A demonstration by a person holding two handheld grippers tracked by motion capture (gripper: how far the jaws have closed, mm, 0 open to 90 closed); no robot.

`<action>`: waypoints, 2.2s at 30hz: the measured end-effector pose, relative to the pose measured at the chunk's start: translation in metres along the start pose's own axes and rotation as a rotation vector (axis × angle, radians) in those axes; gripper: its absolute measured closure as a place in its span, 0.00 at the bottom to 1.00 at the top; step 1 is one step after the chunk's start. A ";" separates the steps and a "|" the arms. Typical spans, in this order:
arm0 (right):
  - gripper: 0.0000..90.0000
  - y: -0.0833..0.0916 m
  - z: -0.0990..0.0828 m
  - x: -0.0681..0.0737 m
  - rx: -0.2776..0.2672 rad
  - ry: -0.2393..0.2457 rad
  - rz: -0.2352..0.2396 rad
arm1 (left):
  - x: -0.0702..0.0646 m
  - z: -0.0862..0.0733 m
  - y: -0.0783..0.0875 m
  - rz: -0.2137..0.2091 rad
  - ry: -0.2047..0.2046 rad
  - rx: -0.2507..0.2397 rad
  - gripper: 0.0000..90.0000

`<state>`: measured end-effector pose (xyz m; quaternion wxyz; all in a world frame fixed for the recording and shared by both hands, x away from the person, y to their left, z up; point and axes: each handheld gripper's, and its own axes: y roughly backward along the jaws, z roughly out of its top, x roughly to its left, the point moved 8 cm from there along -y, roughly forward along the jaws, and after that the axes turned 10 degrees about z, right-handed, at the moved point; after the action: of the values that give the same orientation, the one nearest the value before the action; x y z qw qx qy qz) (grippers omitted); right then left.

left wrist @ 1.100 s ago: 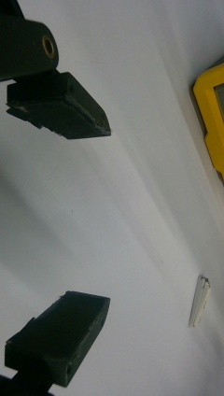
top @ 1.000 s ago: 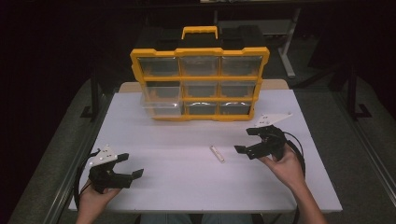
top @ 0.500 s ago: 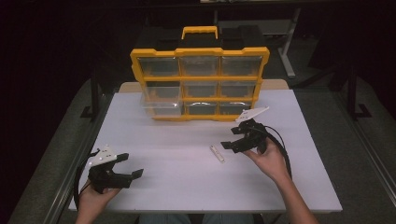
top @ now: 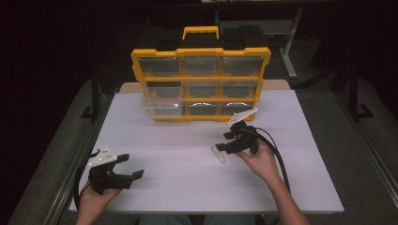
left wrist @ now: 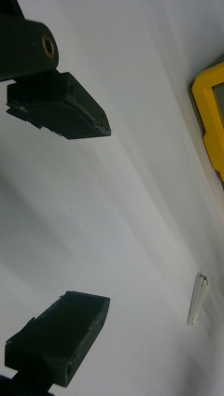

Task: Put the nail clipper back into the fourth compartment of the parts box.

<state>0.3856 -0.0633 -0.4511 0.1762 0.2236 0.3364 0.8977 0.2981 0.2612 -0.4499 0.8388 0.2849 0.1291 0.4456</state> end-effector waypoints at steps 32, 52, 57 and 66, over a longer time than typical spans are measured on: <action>0.68 -0.044 -0.018 -0.004 0.126 -0.028 -0.048 | -0.002 0.000 0.000 -0.010 0.003 -0.004 0.17; 0.84 -0.050 -0.022 -0.006 0.134 -0.035 -0.086 | -0.001 0.000 0.001 -0.008 0.003 -0.007 0.17; 0.84 -0.048 -0.023 -0.008 0.125 -0.049 -0.055 | -0.001 0.001 0.001 -0.009 -0.002 -0.009 0.17; 0.84 -0.038 -0.017 -0.006 0.097 -0.039 0.002 | -0.002 0.002 0.002 -0.015 -0.001 -0.016 0.17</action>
<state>0.3884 -0.0479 -0.4901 0.1706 0.2497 0.3756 0.8761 0.2968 0.2597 -0.4476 0.8444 0.2775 0.1276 0.4401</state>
